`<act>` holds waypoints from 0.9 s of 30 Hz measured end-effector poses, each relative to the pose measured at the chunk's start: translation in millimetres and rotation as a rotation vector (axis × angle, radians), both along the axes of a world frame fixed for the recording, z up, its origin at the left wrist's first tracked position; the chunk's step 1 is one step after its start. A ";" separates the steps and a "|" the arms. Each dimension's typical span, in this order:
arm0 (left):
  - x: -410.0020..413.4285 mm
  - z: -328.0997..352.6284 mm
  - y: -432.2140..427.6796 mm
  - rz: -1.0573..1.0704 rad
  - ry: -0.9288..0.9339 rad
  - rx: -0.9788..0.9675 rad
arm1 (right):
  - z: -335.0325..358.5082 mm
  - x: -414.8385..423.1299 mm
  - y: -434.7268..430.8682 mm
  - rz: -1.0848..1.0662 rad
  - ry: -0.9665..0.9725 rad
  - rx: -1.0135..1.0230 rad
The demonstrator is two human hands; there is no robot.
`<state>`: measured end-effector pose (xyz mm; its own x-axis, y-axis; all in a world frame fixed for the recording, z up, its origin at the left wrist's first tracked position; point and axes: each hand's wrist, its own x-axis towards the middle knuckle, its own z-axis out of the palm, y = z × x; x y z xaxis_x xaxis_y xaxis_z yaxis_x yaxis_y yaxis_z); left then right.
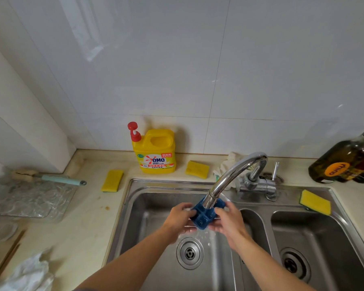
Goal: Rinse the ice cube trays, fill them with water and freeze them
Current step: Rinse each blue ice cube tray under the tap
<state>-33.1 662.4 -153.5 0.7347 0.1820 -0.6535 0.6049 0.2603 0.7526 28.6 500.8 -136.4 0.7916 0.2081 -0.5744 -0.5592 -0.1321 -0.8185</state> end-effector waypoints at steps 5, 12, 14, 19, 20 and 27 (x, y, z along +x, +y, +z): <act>-3.4 -0.6 -2.1 0.069 -0.009 -0.200 | 7.4 3.4 0.0 -0.137 0.008 0.072; -11.7 -3.7 2.3 0.248 0.141 -0.118 | 13.3 2.1 -1.8 -0.174 0.066 0.129; -13.7 -5.3 4.9 0.277 0.150 -0.110 | 12.0 -2.3 0.7 -0.150 0.071 0.129; -14.7 -4.8 4.5 0.271 0.152 -0.088 | 8.2 -13.8 6.6 -0.198 0.045 0.157; -14.9 -4.0 4.5 0.269 0.151 -0.085 | 8.2 -15.6 8.6 -0.186 0.048 0.161; -16.7 3.3 -0.3 0.226 0.136 -0.160 | 10.2 -21.3 10.9 -0.176 0.039 0.142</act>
<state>-49.9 662.1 -150.1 0.5910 0.2173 -0.7768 0.6110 0.5081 0.6070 7.3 511.7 -126.2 0.8006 0.1491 -0.5803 -0.5951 0.0852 -0.7992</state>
